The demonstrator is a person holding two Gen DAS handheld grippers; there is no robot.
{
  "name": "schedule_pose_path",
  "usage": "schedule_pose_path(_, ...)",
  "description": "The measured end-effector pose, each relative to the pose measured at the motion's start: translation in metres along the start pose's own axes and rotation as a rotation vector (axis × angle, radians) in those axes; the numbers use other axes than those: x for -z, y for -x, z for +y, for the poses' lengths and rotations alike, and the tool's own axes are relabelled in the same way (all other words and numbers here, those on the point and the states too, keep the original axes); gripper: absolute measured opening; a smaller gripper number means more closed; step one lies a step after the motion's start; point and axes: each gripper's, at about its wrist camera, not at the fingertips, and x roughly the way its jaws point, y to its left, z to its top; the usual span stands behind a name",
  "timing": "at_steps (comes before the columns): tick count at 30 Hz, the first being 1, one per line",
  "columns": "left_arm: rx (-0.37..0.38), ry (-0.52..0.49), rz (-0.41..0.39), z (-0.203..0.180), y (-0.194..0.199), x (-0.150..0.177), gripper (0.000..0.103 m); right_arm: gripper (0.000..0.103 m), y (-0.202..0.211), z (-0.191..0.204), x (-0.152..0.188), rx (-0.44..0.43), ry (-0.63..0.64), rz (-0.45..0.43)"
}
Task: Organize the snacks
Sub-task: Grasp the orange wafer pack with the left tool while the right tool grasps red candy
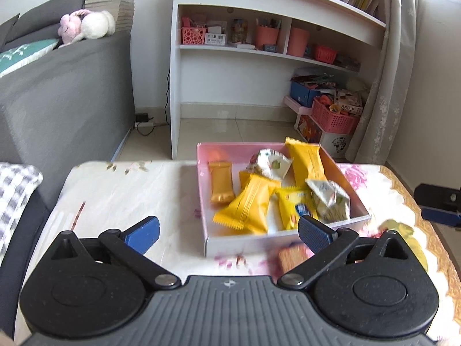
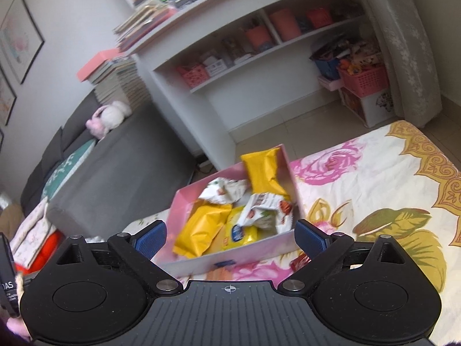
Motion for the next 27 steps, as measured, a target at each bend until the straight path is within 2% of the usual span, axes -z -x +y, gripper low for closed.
schedule_pose_path(9, 0.010, -0.020, 0.039, 0.028, 0.005, 0.037, 0.103, 0.099, 0.000, 0.028, 0.040, -0.003, 0.162, 0.074)
schedule_pose_path(19, 0.046, -0.101, 0.054, 0.049, 0.016, 0.075, 0.103, 0.100, -0.001, 0.047, 0.091, -0.021, 0.328, 0.121)
schedule_pose_path(22, 0.070, -0.102, 0.082, 0.058, 0.018, 0.086, 0.103, 0.101, 0.000, 0.056, 0.110, -0.034, 0.419, 0.135)
schedule_pose_path(27, 0.093, -0.142, 0.112, 0.069, 0.020, 0.102, 0.103, 0.101, 0.003, 0.077, 0.152, -0.127, 0.660, 0.188)
